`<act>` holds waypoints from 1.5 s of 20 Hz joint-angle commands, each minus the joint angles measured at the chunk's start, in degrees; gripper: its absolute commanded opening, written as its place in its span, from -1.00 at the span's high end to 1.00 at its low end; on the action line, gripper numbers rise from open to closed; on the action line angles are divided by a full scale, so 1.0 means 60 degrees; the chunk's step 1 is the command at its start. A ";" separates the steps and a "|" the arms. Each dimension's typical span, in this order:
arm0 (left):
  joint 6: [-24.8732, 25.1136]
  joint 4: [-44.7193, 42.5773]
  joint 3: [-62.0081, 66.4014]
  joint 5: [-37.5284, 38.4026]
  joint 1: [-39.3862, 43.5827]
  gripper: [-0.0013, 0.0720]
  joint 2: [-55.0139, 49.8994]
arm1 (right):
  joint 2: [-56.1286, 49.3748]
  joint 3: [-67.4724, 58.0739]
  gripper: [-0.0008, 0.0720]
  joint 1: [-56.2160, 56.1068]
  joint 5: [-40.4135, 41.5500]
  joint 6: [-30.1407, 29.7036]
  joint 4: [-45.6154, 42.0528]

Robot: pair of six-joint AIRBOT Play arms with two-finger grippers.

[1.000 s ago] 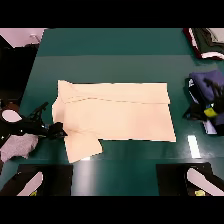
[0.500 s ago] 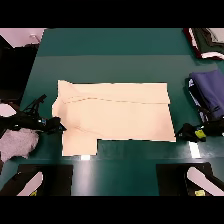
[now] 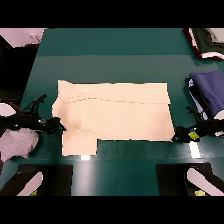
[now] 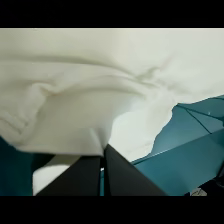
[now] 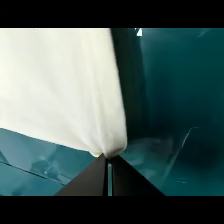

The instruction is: Fold the shirts.

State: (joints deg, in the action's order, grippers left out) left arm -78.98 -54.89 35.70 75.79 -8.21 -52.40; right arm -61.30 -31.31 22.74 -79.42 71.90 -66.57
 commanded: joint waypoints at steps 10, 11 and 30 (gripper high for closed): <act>-0.0266 0.0590 0.0219 0.1759 0.0000 0.90 0.2554 | 0.2962 -0.1923 0.93 -0.0153 -0.2051 0.0627 -0.2932; -0.0266 0.0743 0.0291 0.1577 0.0000 0.90 0.2539 | 0.3005 -0.1927 0.93 -0.0153 -0.1825 0.0623 -0.2524; -0.0011 0.1738 0.3880 -0.4623 0.0000 -0.52 -0.3410 | -0.3424 -0.6237 0.37 -0.1606 0.2025 0.1851 0.0630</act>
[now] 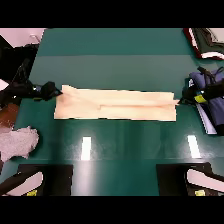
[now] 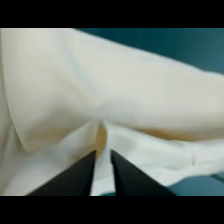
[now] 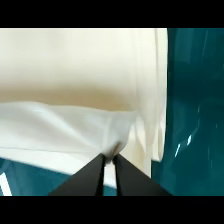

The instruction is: Fold the shirts.

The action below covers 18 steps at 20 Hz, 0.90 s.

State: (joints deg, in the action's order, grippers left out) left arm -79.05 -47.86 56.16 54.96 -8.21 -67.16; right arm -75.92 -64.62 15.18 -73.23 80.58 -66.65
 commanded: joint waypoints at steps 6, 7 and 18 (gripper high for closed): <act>0.0208 0.0710 0.1118 0.0062 0.0000 -0.99 -0.1264 | -0.1825 -0.1749 -0.38 0.0131 -0.0029 -0.0550 0.2160; 0.0470 0.0721 0.1126 0.0546 0.0000 -0.98 -0.1264 | -0.1810 -0.1643 -0.38 0.0415 -0.0506 -0.0816 0.2167; 0.1180 0.0656 0.1122 0.1996 0.0543 0.90 -0.1268 | -0.1967 0.1450 -0.38 0.2790 -0.0659 -0.2798 0.3220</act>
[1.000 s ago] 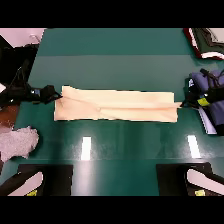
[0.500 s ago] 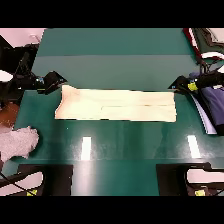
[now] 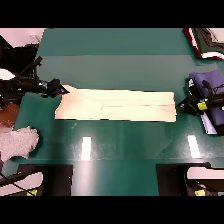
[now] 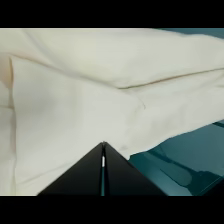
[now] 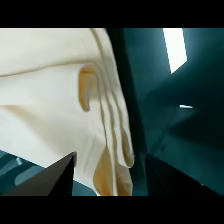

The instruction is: Fold the shirts.

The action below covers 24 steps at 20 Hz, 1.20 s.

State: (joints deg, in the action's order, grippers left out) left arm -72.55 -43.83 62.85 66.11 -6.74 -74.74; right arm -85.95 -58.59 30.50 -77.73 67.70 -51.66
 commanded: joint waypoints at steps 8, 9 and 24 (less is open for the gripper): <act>0.0091 -0.0026 0.0007 -0.0918 0.1887 0.90 -0.0004 | -0.0896 0.0189 0.02 -0.1209 0.0976 -0.0849 0.1268; 0.0091 -0.0026 0.0011 -0.0962 0.2091 0.90 -0.0004 | -0.0896 0.0189 0.27 -0.1330 0.1082 -0.1075 0.1468; -0.0510 0.0135 0.3126 -0.2328 0.5515 0.90 -0.3865 | 0.1537 -0.2310 0.93 -0.2280 -0.0648 -0.0608 0.3049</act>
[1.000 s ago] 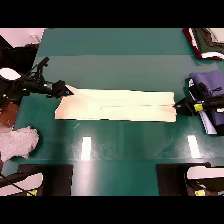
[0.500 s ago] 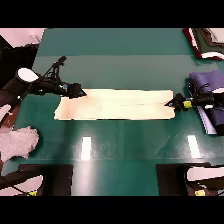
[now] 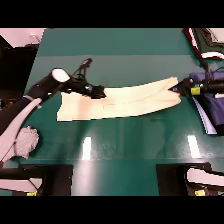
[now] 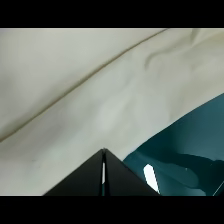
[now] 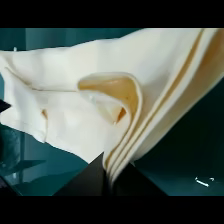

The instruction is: Fold the shirts.

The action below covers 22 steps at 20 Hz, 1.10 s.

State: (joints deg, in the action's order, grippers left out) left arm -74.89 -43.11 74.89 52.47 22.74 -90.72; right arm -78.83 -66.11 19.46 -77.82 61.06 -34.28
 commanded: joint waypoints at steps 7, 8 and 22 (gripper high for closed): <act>-0.0780 0.0018 0.2656 0.0040 0.1053 0.90 -0.3115 | 0.0240 -0.3880 0.93 -0.2623 -0.0627 0.1162 0.0208; -0.0783 -0.0124 0.2656 -0.0044 0.1053 0.90 -0.3126 | 0.0109 -0.4186 0.93 -0.2918 -0.0645 0.1253 0.0208; -0.0769 -0.2404 0.2736 0.1625 -0.0922 0.90 -0.0612 | -0.2350 -0.7326 0.93 -0.6054 -0.0783 0.1501 0.0193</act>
State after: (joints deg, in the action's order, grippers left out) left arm -79.50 -51.22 91.22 58.08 21.63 -100.77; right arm -89.56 -106.32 -12.99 -82.54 69.54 -33.06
